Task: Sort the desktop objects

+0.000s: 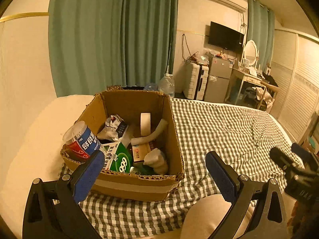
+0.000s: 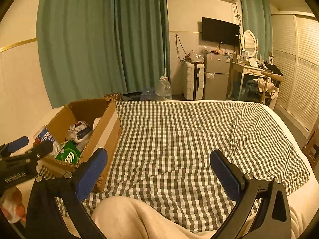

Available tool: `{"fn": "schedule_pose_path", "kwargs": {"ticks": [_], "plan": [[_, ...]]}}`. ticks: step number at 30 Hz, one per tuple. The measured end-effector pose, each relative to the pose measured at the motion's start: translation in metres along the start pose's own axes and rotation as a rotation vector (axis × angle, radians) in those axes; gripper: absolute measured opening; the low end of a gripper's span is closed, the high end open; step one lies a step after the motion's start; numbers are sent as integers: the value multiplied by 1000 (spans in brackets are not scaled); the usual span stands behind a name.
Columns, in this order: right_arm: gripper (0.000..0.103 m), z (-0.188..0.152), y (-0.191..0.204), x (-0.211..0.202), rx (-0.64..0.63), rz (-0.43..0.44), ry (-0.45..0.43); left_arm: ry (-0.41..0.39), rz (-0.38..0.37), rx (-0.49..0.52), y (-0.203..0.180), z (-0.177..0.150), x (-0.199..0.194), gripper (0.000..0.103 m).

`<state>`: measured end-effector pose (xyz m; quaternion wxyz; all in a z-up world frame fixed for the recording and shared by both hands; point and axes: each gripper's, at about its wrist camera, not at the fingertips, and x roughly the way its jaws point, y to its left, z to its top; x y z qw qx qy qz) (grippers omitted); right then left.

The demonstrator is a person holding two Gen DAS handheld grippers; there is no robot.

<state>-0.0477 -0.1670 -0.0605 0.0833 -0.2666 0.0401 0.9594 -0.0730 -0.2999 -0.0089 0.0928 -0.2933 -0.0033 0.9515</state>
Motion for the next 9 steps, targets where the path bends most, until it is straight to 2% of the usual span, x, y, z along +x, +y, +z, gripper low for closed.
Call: {"fn": "schedule_pose_path", "kwargs": {"ticks": [3, 9], "plan": [[103, -1, 5, 1, -18, 0, 4, -2, 7, 15, -2, 0, -1, 103], [103, -3, 12, 0, -58, 5, 9, 43, 35, 38, -4, -3, 4, 103]]}}
